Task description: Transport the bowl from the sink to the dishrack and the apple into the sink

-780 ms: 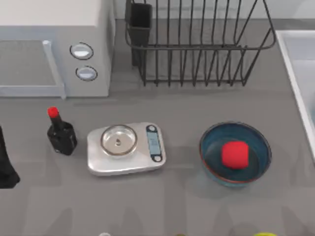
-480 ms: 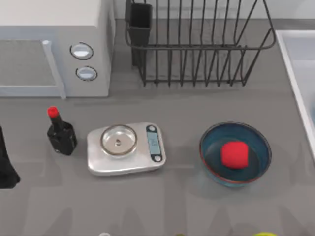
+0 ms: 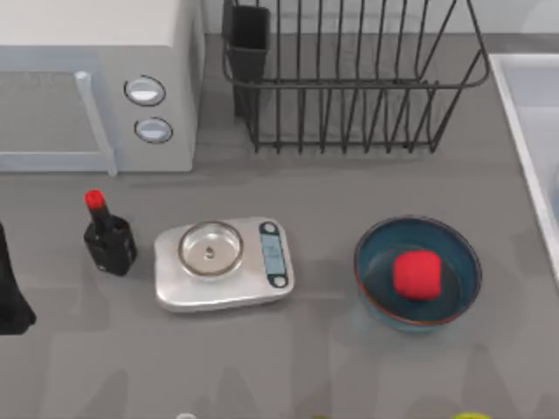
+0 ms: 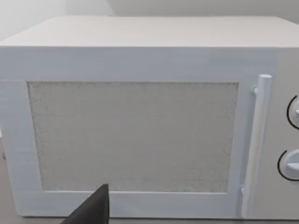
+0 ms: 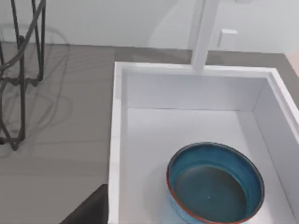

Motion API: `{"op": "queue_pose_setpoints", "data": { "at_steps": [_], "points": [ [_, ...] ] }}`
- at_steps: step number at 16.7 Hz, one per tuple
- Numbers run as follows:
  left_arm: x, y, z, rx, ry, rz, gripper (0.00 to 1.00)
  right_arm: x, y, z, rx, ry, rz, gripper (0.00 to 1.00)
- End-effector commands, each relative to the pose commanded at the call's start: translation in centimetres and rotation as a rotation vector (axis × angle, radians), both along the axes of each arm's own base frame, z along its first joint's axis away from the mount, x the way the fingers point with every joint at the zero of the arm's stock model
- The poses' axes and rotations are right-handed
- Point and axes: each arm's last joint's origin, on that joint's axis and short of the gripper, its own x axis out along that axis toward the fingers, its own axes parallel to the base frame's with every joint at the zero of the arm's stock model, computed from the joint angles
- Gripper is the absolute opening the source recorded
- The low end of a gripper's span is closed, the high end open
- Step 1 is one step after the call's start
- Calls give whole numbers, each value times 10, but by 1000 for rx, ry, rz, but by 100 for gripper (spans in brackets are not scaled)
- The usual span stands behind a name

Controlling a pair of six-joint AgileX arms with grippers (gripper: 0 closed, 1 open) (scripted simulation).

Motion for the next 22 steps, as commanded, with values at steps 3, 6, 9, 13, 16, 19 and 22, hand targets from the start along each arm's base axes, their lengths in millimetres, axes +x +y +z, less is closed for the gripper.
{"op": "queue_pose_setpoints", "data": {
  "at_steps": [3, 6, 9, 13, 16, 19, 22],
  "points": [
    [0, 0, 0, 0, 0, 0, 100, 46, -13, 35, -15, 178, -24, 100],
    [0, 0, 0, 0, 0, 0, 100, 107, -34, 54, -17, 367, -40, 100],
    [0, 0, 0, 0, 0, 0, 100, 173, -63, 50, -5, 556, -46, 100],
    [0, 0, 0, 0, 0, 0, 100, 251, -105, 9, 28, 784, -40, 100],
    [0, 0, 0, 0, 0, 0, 100, 291, -134, -36, 59, 925, -28, 100],
    [0, 0, 0, 0, 0, 0, 100, 315, -155, -80, 88, 1031, -14, 100],
    [0, 0, 0, 0, 0, 0, 100, 325, -166, -109, 106, 1092, -4, 100]
  ]
}}
